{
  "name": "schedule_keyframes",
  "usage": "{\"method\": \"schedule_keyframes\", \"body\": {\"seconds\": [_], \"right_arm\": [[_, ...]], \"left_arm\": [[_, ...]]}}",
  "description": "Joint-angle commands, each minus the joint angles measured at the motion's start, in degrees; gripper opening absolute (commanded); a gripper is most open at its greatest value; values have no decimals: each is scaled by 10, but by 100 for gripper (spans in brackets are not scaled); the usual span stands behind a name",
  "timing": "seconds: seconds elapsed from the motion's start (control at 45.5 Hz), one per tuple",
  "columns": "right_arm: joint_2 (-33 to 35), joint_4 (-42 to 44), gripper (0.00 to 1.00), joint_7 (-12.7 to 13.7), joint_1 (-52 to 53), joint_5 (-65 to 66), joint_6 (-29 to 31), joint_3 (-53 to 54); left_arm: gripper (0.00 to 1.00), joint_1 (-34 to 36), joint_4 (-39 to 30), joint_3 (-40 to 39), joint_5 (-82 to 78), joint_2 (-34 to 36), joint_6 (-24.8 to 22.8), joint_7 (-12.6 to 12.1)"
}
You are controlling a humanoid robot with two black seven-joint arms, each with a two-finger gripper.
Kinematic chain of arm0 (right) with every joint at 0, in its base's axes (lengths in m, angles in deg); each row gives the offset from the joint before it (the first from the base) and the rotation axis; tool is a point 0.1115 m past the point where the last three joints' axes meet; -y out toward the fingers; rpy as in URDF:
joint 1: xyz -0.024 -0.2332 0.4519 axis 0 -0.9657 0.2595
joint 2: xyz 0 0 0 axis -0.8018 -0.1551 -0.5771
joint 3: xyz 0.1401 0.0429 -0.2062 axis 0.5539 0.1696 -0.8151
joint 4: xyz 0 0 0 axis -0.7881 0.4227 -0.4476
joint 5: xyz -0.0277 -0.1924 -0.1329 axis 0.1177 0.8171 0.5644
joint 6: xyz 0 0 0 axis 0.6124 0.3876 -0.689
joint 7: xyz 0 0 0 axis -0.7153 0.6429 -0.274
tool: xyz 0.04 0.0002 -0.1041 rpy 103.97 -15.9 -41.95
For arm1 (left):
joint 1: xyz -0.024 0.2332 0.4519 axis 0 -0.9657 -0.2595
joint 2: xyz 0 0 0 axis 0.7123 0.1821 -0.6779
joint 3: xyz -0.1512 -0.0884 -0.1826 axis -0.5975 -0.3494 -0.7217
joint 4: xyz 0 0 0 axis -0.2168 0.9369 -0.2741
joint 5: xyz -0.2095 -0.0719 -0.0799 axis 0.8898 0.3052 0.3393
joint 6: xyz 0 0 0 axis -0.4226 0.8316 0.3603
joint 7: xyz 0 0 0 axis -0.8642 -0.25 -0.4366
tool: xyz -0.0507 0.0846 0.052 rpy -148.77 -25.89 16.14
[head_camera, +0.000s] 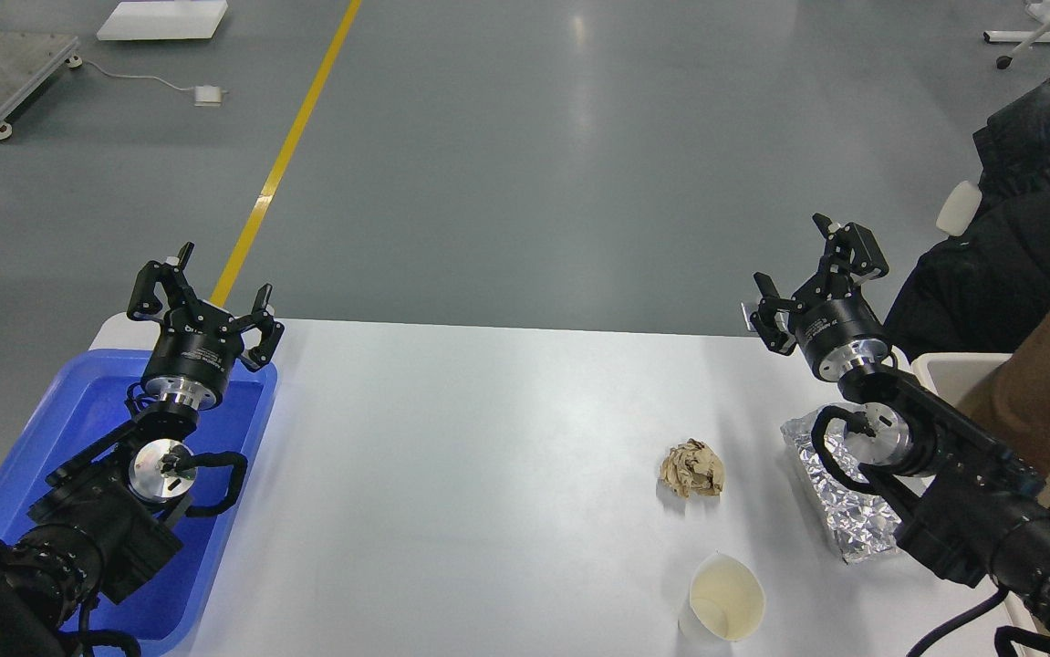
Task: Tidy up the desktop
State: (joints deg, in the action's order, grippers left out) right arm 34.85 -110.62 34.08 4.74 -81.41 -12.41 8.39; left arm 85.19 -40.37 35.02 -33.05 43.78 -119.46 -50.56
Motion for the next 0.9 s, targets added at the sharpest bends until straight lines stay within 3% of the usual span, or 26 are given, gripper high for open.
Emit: {"method": "schedule_keyframes", "body": {"seconds": [0.0,0.198,0.439,0.615,0.878], "right_arm": [[1,-2,100,0,5,4,-1,-2],[14,-20,100,1,16,19,0,-12],[106,-148,100,3,51,72,-22,-124],[181,-240,100,6,119,82,-55,-293],[283,-397,100,6,320,173,-77,-661]], "left_arm": [[100,0,0,0,0,0,0,1],[100,0,0,0,0,0,0,0],[100,0,1,0,0,0,0,0],[100,0,0,0,0,0,0,0],[100,0,0,0,0,0,0,1]]}}
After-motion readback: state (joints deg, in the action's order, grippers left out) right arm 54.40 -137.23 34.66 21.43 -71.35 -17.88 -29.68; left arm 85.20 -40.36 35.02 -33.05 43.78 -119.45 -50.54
